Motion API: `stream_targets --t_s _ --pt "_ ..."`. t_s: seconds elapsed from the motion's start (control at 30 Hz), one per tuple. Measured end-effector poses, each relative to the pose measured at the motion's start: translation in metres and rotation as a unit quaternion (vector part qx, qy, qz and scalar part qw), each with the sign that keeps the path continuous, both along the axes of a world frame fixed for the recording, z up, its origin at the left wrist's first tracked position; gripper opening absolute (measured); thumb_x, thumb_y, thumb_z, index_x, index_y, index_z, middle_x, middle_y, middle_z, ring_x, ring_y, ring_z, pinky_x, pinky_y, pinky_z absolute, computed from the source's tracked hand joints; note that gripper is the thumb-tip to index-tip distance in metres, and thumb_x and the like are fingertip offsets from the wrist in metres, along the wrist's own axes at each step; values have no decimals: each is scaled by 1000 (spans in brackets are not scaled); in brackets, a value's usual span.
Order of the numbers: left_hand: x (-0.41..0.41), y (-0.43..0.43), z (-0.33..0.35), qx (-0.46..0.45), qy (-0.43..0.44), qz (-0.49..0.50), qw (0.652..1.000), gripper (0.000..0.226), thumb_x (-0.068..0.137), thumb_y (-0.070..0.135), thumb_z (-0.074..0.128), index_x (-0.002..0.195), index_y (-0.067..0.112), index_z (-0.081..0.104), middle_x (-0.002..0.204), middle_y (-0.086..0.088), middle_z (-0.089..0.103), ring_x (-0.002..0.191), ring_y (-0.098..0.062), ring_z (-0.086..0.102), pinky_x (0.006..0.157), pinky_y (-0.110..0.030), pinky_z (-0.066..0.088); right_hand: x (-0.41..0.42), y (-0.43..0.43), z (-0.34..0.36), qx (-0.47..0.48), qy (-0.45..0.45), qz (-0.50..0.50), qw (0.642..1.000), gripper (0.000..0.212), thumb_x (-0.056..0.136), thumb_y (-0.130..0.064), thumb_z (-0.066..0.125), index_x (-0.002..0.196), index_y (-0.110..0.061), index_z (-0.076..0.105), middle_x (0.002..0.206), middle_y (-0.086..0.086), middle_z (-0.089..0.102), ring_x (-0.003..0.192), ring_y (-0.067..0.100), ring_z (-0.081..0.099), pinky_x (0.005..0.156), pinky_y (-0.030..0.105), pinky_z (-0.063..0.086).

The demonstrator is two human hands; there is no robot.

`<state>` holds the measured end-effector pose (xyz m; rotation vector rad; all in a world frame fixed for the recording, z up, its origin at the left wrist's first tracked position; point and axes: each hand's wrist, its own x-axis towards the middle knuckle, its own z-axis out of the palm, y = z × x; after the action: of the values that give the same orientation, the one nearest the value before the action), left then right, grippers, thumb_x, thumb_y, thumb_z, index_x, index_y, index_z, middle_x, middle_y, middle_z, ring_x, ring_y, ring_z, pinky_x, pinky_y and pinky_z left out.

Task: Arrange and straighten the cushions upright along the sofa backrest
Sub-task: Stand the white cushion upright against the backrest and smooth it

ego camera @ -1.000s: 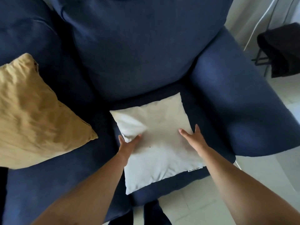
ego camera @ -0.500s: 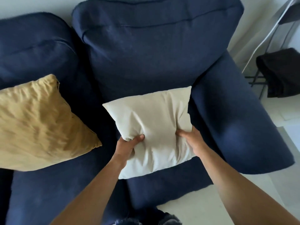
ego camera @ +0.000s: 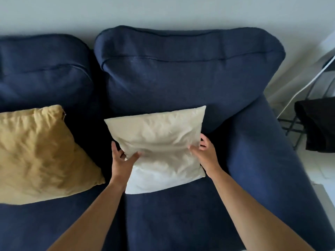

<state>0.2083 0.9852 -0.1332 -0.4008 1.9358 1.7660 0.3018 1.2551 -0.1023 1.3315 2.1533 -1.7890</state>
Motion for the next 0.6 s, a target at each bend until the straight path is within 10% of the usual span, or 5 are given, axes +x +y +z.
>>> stream_targets --t_s 0.17,0.37,0.6 --pt "-42 8 21 -73 72 46 994 122 61 58 83 157 47 8 154 1 44 135 -18 50 112 -47 43 -43 20 14 209 47 30 976 84 80 -44 74 150 -32 30 146 0 38 130 15 43 111 48 29" --pt "-96 27 28 -84 59 104 989 91 92 27 73 161 38 13 157 -2 41 133 -19 50 112 -35 41 -93 51 21 203 -3 83 976 80 88 -37 67 154 -28 23 153 5 41 137 28 42 110 52 33" --pt "-68 50 59 -72 106 124 984 38 92 18 70 120 44 71 122 12 70 114 -8 64 104 -31 50 -75 68 37 175 56 96 978 26 91 -30 61 117 -27 64 112 -6 66 105 17 62 88 34 49"
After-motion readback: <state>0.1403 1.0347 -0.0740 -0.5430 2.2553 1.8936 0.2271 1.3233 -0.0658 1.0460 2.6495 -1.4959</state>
